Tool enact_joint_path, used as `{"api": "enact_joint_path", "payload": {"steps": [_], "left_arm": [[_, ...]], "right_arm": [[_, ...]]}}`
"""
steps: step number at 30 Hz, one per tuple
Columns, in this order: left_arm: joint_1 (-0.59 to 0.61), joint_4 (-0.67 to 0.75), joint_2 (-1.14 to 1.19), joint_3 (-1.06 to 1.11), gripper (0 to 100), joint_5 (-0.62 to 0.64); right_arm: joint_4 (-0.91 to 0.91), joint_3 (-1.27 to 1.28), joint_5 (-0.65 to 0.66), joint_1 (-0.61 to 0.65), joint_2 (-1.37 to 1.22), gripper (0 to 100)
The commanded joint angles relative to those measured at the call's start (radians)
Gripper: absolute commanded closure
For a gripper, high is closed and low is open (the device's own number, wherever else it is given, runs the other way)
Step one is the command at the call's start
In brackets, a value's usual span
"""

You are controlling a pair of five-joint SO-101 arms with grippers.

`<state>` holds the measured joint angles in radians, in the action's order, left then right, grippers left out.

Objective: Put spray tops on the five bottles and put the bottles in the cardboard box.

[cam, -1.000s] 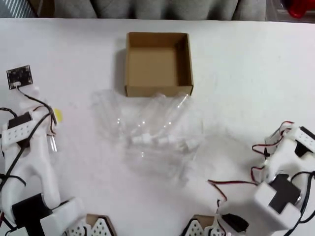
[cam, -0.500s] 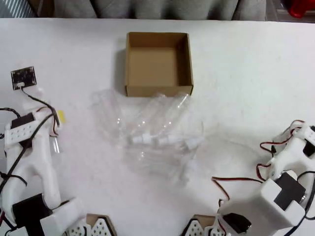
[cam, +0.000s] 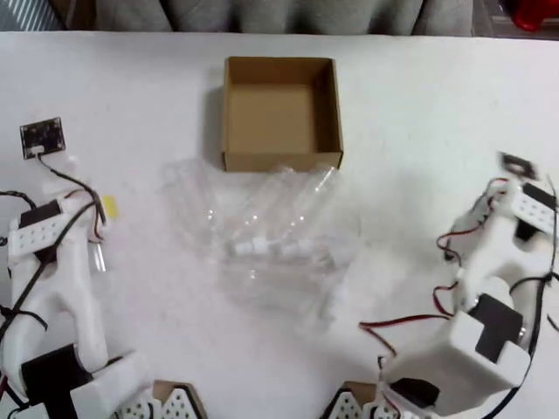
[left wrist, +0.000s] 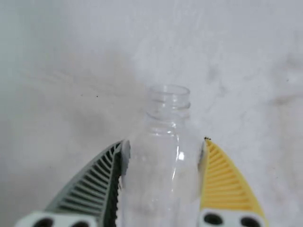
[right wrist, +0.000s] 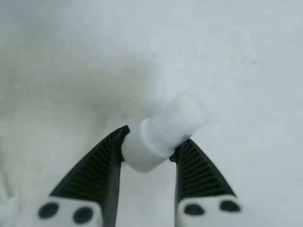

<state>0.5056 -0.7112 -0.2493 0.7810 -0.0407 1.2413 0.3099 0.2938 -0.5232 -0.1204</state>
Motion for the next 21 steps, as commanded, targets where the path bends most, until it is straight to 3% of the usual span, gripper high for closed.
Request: {"api": "enact_joint_path", "payload": {"steps": [1, 6, 9, 17, 21], "left_arm": [[-0.016, 0.025, -0.008, -0.009, 98, -0.052], [-0.018, 0.026, -0.008, -0.011, 98, -0.058], [-0.03, 0.026, -0.008, -0.011, 98, -0.06], [-0.044, 0.026, -0.008, -0.009, 98, -0.061], [-0.045, 0.026, -0.008, -0.009, 98, -0.061]], "right_arm": [[0.074, -0.049, 0.264, 0.125, 0.016, 98.3], [0.185, -0.038, 0.611, 0.2, 0.027, 98.1], [0.214, -0.015, 0.773, 0.183, 0.054, 97.5], [0.073, 0.018, 0.784, 0.119, 0.07, 81.0], [0.062, 0.005, 0.608, 0.117, 0.119, 81.0]]}}
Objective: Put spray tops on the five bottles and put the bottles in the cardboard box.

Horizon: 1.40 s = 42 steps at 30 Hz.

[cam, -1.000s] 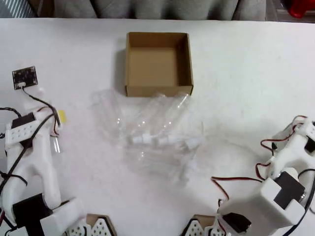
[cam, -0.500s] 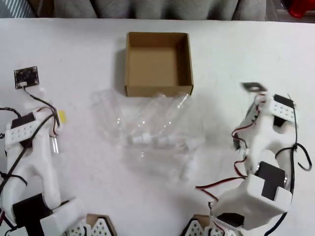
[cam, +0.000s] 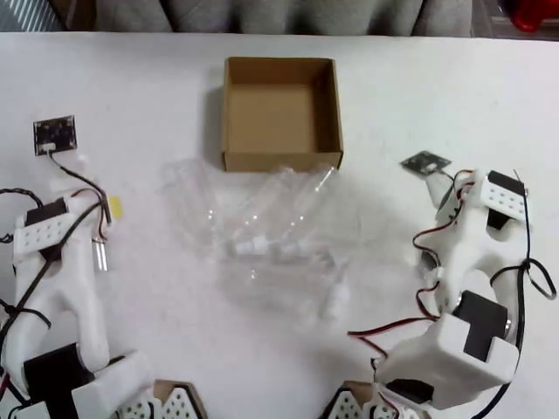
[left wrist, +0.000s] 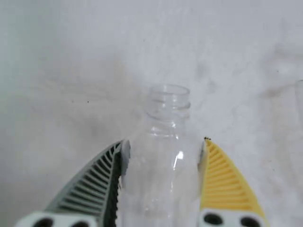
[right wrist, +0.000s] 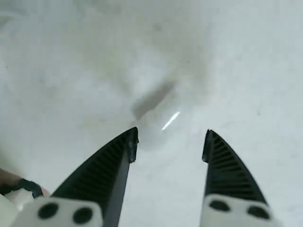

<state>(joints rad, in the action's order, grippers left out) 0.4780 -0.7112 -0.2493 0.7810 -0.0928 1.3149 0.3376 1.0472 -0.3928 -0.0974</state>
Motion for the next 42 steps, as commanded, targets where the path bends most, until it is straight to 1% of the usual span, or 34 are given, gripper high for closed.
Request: {"api": "enact_joint_path", "payload": {"steps": [1, 3, 9, 13, 15, 17, 21, 26, 29, 31, 33, 36, 40, 42], "left_arm": [[-0.021, 0.026, -0.008, -0.009, 98, -0.009], [-0.031, 0.026, -0.008, -0.005, 98, -0.009], [-0.033, 0.021, -0.008, -0.003, 98, -0.009], [-0.033, 0.025, -0.008, -0.003, 98, -0.009], [-0.033, 0.025, -0.008, -0.003, 98, -0.009], [-0.033, 0.026, -0.008, -0.003, 98, -0.011], [-0.035, 0.055, -0.007, -0.003, 98, -0.011], [-0.054, 0.055, -0.007, 0.006, 98, -0.011], [-0.054, 0.058, -0.013, 0.015, 98, -0.011], [-0.054, 0.057, -0.015, 0.018, 98, -0.011], [-0.054, 0.055, -0.015, 0.018, 98, -0.011], [-0.054, 0.057, -0.015, 0.018, 98, -0.011], [-0.054, 0.06, -0.01, 0.015, 98, -0.011], [-0.054, 0.06, -0.01, 0.015, 98, -0.011]], "right_arm": [[-0.012, -0.023, -0.186, -0.016, 0.117, 80.9], [-0.012, -0.023, -0.276, -0.033, 0.16, 81.0], [-0.01, -0.006, -0.62, -0.056, 0.242, 81.1], [-0.022, 0.02, -0.911, -0.01, 0.254, 81.1], [-0.074, 0.077, -0.976, 0.025, 0.251, 81.2], [-0.165, 0.16, -0.977, 0.058, 0.26, 81.2], [-0.297, 0.272, -0.976, 0.059, 0.292, 81.2], [-0.344, 0.327, -0.898, 0.094, 0.274, 82.7], [-0.386, 0.327, -0.899, 0.104, 0.229, 85.9], [-0.407, 0.322, -0.896, 0.104, 0.196, 86.1], [-0.412, 0.321, -0.89, 0.104, 0.17, 86.1], [-0.407, 0.321, -0.816, 0.102, 0.159, 85.2], [-0.343, 0.311, -0.799, 0.107, 0.159, 76.3], [-0.326, 0.305, -0.796, 0.105, 0.159, 75.2]]}}
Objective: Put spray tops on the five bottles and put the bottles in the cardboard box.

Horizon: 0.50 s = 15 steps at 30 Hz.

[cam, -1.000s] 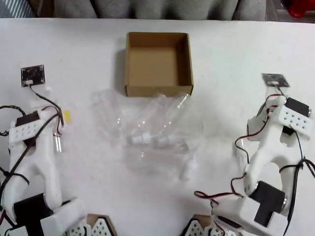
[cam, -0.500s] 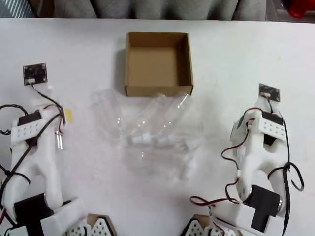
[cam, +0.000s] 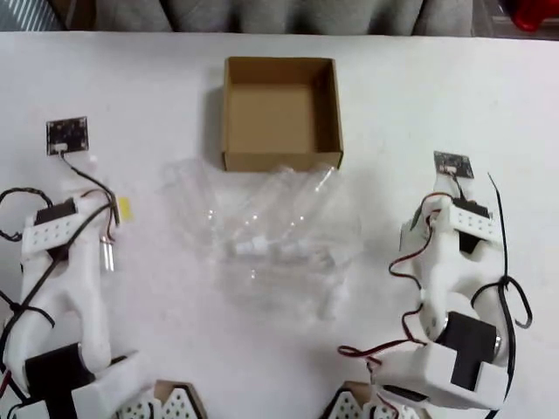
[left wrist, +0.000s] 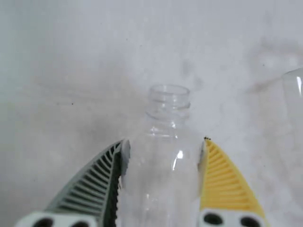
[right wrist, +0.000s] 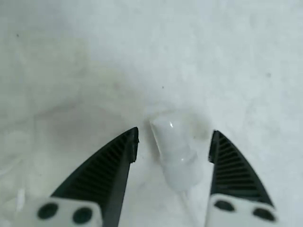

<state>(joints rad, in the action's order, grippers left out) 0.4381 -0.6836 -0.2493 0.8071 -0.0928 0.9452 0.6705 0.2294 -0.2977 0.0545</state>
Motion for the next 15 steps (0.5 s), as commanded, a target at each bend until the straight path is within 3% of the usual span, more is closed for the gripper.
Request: {"api": "enact_joint_path", "payload": {"steps": [1, 5, 15], "left_arm": [[-0.015, 0.032, -0.01, -0.011, 98, -0.011], [-0.015, 0.032, -0.01, -0.011, 98, -0.011], [-0.015, 0.034, -0.01, -0.011, 98, -0.011]], "right_arm": [[0.044, -0.028, 0.035, 0.008, 0.007, 76.2], [0.051, -0.02, 0.107, 0.016, 0.001, 83.1], [0.071, -0.009, 0.144, 0.024, -0.002, 86.1]]}}
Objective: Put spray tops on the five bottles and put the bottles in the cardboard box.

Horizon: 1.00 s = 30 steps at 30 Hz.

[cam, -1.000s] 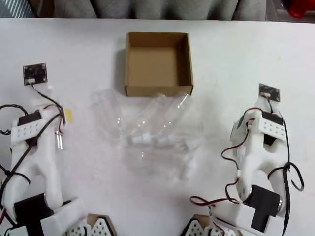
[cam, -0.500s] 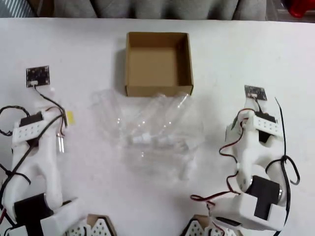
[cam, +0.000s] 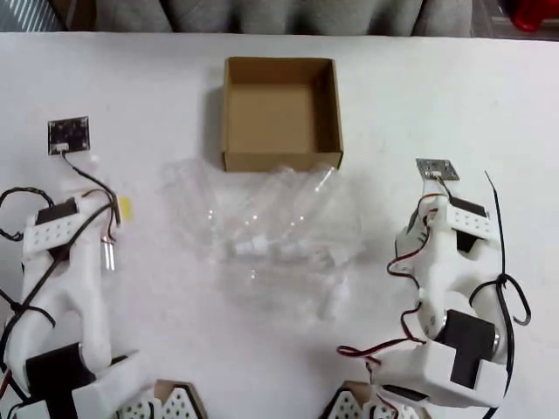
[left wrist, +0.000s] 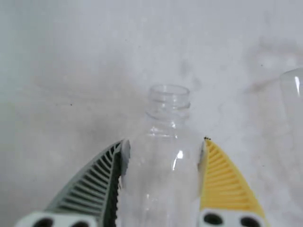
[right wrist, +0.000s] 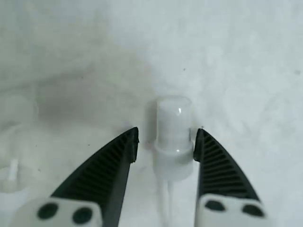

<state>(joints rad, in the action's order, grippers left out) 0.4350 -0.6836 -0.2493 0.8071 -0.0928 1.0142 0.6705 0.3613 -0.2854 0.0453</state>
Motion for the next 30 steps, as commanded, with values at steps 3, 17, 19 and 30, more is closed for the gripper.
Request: {"api": "enact_joint_path", "payload": {"steps": [3, 17, 19, 30], "left_arm": [[-0.012, 0.034, -0.012, -0.011, 98, -0.011], [-0.008, 0.025, -0.018, -0.005, 98, -0.009], [-0.001, 0.008, -0.019, -0.011, 98, -0.006], [-0.061, -0.278, -0.426, -0.025, 98, -0.002]], "right_arm": [[-0.004, -0.009, 0.014, 0.012, 0.007, 96.4], [0.015, -0.017, 0.014, -0.016, 0.073, 98.2], [0.077, -0.017, 0.015, -0.01, 0.136, 97.9], [0.278, -0.009, 0.008, -0.005, 0.618, 97.8]]}}
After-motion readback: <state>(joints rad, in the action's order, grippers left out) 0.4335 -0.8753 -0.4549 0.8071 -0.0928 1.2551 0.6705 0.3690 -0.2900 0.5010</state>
